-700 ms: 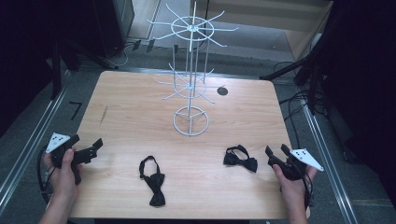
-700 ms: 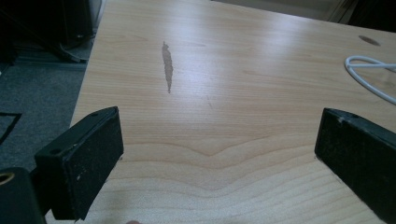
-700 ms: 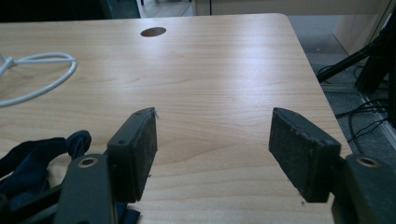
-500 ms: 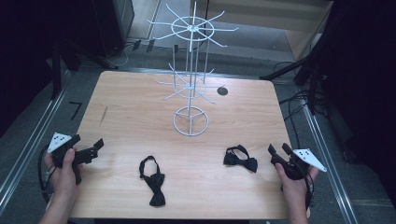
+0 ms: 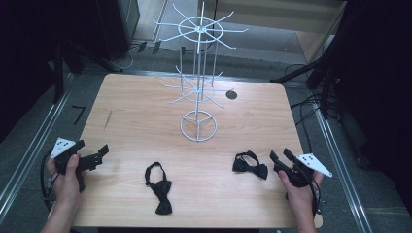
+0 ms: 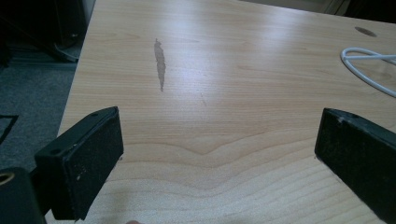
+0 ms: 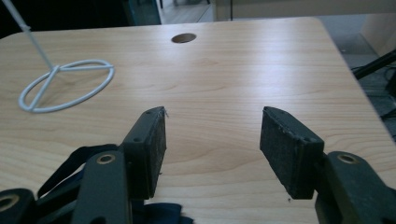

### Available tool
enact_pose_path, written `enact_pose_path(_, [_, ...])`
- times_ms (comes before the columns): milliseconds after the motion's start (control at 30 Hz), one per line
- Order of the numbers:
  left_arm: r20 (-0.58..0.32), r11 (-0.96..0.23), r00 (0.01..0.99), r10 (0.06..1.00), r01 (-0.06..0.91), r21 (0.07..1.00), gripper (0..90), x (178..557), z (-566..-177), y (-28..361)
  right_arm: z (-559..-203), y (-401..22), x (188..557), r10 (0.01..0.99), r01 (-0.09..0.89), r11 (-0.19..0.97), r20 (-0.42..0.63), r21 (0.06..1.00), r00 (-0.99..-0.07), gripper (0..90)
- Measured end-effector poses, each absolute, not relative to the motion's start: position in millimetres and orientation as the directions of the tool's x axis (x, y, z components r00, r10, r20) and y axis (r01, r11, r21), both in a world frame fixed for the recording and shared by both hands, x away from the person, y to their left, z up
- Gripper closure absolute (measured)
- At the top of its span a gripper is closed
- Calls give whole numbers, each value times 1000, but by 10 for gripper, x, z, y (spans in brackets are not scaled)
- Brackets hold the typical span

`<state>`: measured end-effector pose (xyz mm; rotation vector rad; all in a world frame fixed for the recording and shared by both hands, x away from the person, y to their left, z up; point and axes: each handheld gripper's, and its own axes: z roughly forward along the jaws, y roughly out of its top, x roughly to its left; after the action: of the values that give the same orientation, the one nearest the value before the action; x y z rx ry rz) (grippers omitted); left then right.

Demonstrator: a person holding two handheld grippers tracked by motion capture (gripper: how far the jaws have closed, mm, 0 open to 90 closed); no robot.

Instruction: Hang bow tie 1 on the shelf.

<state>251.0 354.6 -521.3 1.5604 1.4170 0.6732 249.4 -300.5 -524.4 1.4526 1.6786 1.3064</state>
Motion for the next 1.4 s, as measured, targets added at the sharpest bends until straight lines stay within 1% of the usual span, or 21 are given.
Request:
enact_pose_path(167, [-173, 59, 196, 965, 481, 875, 16, 2514, -5213, 3544, -5234, -2893, 2489, 938, 426, -55, 194, 903, -288, 423])
enact_pose_path(333, [-172, 59, 195, 966, 480, 875, 15, 2514, -5213, 3543, -5225, -2706, 2481, 928, 436, -6, 167, 900, -332, 424])
enact_pose_path(633, [-173, 59, 195, 965, 481, 875, 15, 2516, -5214, 3543, -5241, -2610, 2479, 926, 450, 21, 152, 893, -344, 430])
enact_pose_path(767, [-174, 60, 195, 965, 482, 874, 15, 2516, -5214, 3543, -5259, -2594, 2491, 926, 464, 34, 147, 885, -348, 448])
enact_pose_path(867, [-173, 59, 195, 965, 481, 874, 15, 2516, -5214, 3543, -5265, -2578, 2496, 921, 483, 37, 158, 875, -356, 480])
enact_pose_path(900, [-173, 59, 195, 965, 481, 875, 16, 2516, -5214, 3543, -5267, -2572, 2499, 920, 492, 36, 164, 870, -357, 516])
enact_pose_path(933, [-173, 59, 195, 965, 481, 875, 16, 2516, -5214, 3542, -5267, -2570, 2501, 918, 497, 35, 169, 867, -359, 533])
enact_pose_path(1033, [-173, 59, 196, 965, 482, 874, 16, 2516, -5213, 3543, -5275, -2568, 2509, 918, 505, 39, 169, 862, -360, 559])
enact_pose_path(1167, [-174, 60, 196, 965, 482, 874, 16, 2517, -5214, 3543, -5304, -2559, 2528, 926, 516, 77, 131, 853, -354, 632])
enact_pose_path(1233, [-174, 60, 196, 965, 482, 874, 15, 2517, -5214, 3543, -5314, -2557, 2537, 929, 519, 82, 124, 851, -350, 662])
enact_pose_path(1267, [-174, 60, 196, 965, 481, 874, 16, 2517, -5214, 3543, -5315, -2557, 2539, 927, 522, 81, 129, 849, -352, 691])
enact_pose_path(1400, [-174, 59, 197, 965, 482, 874, 16, 2518, -5214, 3544, -5316, -2554, 2538, 924, 530, 83, 134, 844, -357, 702])
